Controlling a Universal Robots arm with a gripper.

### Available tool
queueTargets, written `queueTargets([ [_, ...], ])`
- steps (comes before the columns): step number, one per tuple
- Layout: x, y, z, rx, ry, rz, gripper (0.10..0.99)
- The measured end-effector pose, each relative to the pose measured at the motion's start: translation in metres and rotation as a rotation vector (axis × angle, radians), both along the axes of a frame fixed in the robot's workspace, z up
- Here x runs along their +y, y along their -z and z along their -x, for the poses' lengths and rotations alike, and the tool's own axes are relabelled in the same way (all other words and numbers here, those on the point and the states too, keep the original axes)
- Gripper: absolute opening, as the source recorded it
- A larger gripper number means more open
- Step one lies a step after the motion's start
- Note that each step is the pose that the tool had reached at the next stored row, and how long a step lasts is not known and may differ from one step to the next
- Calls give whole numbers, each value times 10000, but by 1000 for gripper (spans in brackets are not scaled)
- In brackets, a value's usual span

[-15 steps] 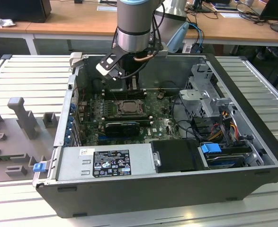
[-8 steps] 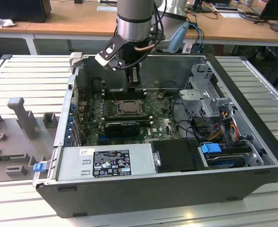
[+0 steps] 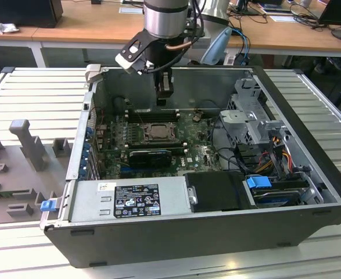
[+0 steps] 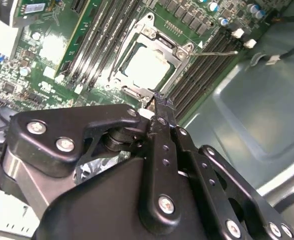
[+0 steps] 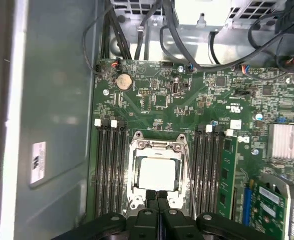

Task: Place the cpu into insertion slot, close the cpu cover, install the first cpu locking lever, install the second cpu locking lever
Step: 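Install the first cpu locking lever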

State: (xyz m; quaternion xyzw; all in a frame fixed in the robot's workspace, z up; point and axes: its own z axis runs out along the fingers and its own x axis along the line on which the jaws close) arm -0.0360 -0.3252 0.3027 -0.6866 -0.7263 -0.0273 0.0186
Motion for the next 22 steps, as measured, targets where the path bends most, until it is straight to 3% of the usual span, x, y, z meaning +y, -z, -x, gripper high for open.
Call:
queueTargets([
  [2,0,-40,0,0,-93,-2,106],
  [6,0,-38,0,0,-910,0,106],
  [10,0,-30,0,2,-1859,42,106],
  [13,0,-17,0,0,-3073,60,106],
  [16,0,-5,0,6,-3882,65,106],
  [22,0,-3,1,4,-4908,66,106],
])
